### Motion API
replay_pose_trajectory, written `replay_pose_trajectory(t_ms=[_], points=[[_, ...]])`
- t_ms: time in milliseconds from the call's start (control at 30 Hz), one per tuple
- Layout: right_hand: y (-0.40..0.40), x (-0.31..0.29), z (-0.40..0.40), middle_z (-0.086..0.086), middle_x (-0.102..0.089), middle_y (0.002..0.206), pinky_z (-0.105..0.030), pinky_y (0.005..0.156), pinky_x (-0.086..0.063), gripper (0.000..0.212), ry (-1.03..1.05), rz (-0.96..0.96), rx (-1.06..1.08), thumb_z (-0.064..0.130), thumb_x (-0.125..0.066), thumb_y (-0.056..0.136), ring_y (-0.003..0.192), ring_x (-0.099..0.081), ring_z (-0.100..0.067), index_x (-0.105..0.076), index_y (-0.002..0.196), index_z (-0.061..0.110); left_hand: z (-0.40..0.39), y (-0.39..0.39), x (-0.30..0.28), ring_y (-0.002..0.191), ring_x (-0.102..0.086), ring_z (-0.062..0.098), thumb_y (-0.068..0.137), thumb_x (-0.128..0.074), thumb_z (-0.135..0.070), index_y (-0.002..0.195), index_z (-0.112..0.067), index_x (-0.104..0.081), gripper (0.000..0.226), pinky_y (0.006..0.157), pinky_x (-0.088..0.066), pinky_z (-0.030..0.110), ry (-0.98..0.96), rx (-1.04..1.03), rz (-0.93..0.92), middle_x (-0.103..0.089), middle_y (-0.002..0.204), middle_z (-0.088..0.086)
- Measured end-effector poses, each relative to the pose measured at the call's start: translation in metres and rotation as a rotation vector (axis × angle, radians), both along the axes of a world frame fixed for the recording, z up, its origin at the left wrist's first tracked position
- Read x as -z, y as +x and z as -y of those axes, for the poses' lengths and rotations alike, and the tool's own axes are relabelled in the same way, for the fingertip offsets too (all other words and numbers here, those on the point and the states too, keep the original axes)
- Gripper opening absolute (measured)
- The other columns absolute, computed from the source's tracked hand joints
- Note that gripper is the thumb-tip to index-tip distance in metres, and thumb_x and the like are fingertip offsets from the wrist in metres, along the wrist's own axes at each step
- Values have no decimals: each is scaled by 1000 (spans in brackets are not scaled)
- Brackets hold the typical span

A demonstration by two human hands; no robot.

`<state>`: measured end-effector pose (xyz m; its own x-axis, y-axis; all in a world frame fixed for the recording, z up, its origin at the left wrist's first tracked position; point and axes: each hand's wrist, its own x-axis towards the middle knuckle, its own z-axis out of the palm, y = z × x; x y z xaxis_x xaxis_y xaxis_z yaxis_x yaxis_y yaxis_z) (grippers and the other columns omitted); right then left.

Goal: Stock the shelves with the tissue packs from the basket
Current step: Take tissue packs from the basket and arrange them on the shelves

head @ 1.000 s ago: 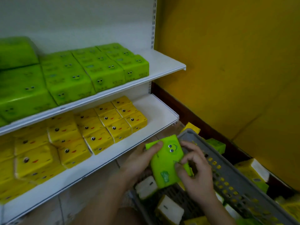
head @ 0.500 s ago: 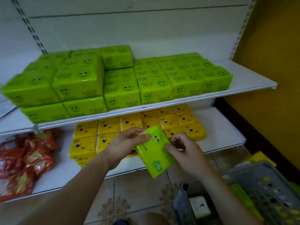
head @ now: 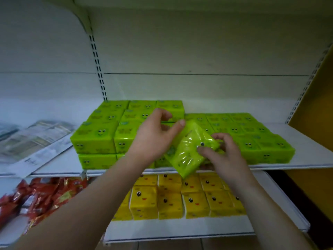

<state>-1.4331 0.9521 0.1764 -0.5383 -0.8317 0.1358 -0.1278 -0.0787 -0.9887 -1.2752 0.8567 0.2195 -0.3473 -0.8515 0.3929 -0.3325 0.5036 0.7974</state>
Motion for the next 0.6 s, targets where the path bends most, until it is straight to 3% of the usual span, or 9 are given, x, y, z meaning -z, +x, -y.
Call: replay_pose_trajectory(t_ms=[67, 133, 200, 267, 333, 433, 600], points=[[-2, -13, 34, -8, -60, 94, -34, 55, -59, 31, -11, 133, 134, 14, -75, 81, 75, -65, -17, -51, 101, 17, 29, 11, -10, 96, -64, 17, 94, -61, -36, 103, -19, -60, 19, 83, -51, 35, -200, -102, 137, -67, 103, -2], [-6, -20, 70, -5, -55, 88, -39, 61, -61, 35, 35, 204, 229, 20, -73, 81, 71, -62, -17, -51, 106, 10, 60, 22, -9, 107, -61, 27, 96, -53, -33, 106, -19, -62, 20, 88, -50, 42, -307, -168, 414, -66, 110, 5], [-11, -19, 106, -2, -52, 84, -45, 72, -61, 39, 123, 227, 277, 28, -72, 82, 62, -61, -15, -52, 108, 6, 84, 29, -1, 125, -50, 30, 97, -46, -40, 123, -24, -56, 32, 102, -43, 48, -272, -181, 732, -57, 130, 6], [-9, -15, 137, -4, -57, 83, -50, 75, -60, 48, 170, 202, 332, 41, -71, 77, 62, -66, -21, -54, 104, 4, 97, 31, 10, 142, -31, 27, 99, -40, -47, 141, -29, -42, 46, 115, -28, 50, -225, -132, 926, -40, 150, 1], [-6, -10, 160, -10, -67, 94, -49, 81, -57, 64, 297, 18, 389, 58, -64, 70, 82, -71, -33, -56, 106, 6, 103, 31, 21, 146, -22, 25, 101, -31, -51, 147, -31, -34, 50, 118, -21, 50, -225, -92, 950, -30, 156, -1], [0, -4, 175, -19, -65, 117, -40, 87, -48, 61, 480, -351, 470, 55, -53, 88, 111, -61, -38, -54, 121, 3, 110, 33, 29, 146, -21, 25, 102, -26, -49, 147, -32, -33, 49, 118, -20, 49, -278, -83, 934, -29, 157, 0], [-6, -2, 179, -19, -65, 119, -38, 84, -49, 57, 535, -635, 418, 55, -48, 94, 112, -60, -38, -60, 116, 4, 116, 34, 26, 145, -26, 23, 102, -30, -46, 145, -29, -38, 47, 118, -21, 50, -239, -63, 858, -36, 153, -1]])
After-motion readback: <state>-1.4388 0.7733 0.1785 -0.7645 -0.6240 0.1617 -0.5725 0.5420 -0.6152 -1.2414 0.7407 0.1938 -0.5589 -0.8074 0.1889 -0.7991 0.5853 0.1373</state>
